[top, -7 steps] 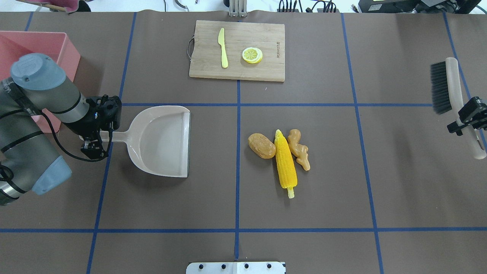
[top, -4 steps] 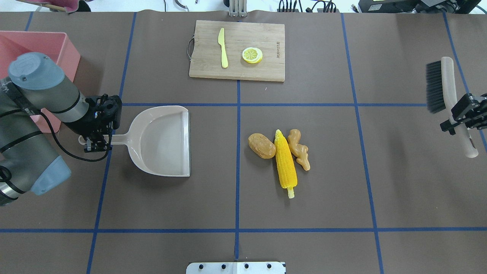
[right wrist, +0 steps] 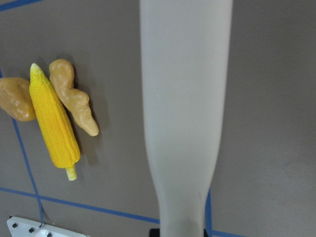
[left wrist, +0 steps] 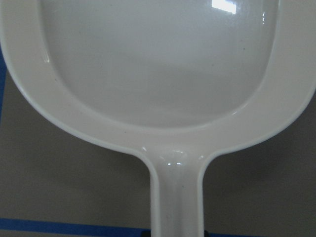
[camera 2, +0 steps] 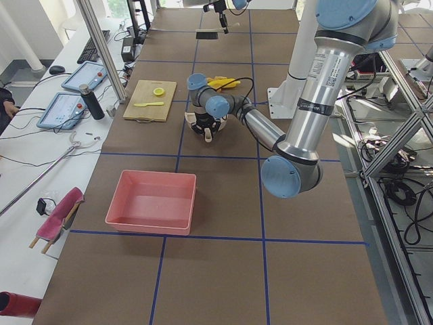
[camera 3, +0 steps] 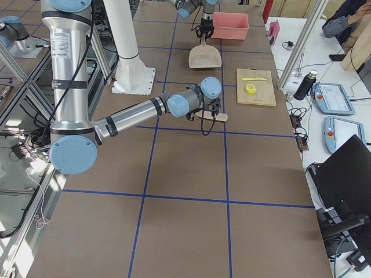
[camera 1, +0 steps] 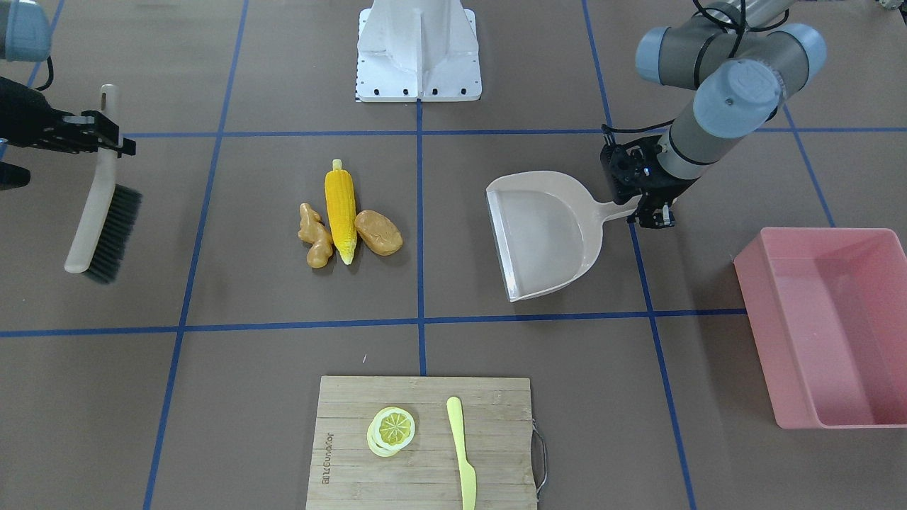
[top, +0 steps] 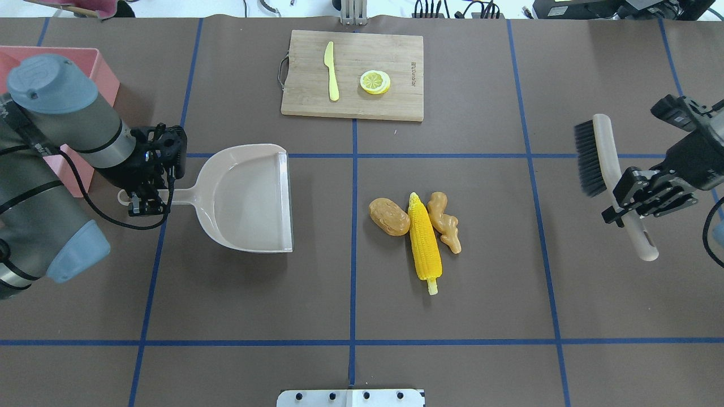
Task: Sweep and dump trash into bin
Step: 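Slide the dustpan beside the food with the left gripper while the right brings the brush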
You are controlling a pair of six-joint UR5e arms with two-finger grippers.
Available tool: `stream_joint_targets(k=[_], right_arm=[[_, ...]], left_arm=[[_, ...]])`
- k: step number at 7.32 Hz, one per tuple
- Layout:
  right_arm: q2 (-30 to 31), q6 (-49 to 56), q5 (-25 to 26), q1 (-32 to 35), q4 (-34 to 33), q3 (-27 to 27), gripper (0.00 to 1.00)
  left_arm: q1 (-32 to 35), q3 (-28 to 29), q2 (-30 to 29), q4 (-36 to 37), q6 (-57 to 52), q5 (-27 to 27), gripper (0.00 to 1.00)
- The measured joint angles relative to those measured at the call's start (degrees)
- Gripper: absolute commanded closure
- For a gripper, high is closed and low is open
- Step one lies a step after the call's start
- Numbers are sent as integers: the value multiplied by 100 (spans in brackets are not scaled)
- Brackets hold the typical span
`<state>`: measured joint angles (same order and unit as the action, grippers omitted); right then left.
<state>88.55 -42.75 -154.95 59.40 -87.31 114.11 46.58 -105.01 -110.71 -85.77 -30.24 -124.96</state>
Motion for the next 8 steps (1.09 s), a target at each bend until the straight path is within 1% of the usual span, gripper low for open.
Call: stream_joint_targets(k=[1,2,3,4,6,7,8], right_arm=[[-128,-212,189,-326,48,137,100],[-161,-421,353,-566,239,208,100],[-85,-781,499,-786,703,230,100],[66,-1329,643,-1022,1415,200,100],[260,-2445,765,-1377,2882,-18,100],[301,-2766,755,-1440,3429,-193,100],[319,-2971,731,-1470,3762,-321,100]], left_arm=[[-52,58,-457,431,5,135,100],[-183,228,-903,739,7,258,100],[-383,454,-1274,901,10,329,100],[-631,602,-1508,977,19,437,100],[-973,830,-1738,1025,23,664,100],[-1043,944,-1800,1023,18,702,100],[-1099,1025,-1849,1022,17,719,100]])
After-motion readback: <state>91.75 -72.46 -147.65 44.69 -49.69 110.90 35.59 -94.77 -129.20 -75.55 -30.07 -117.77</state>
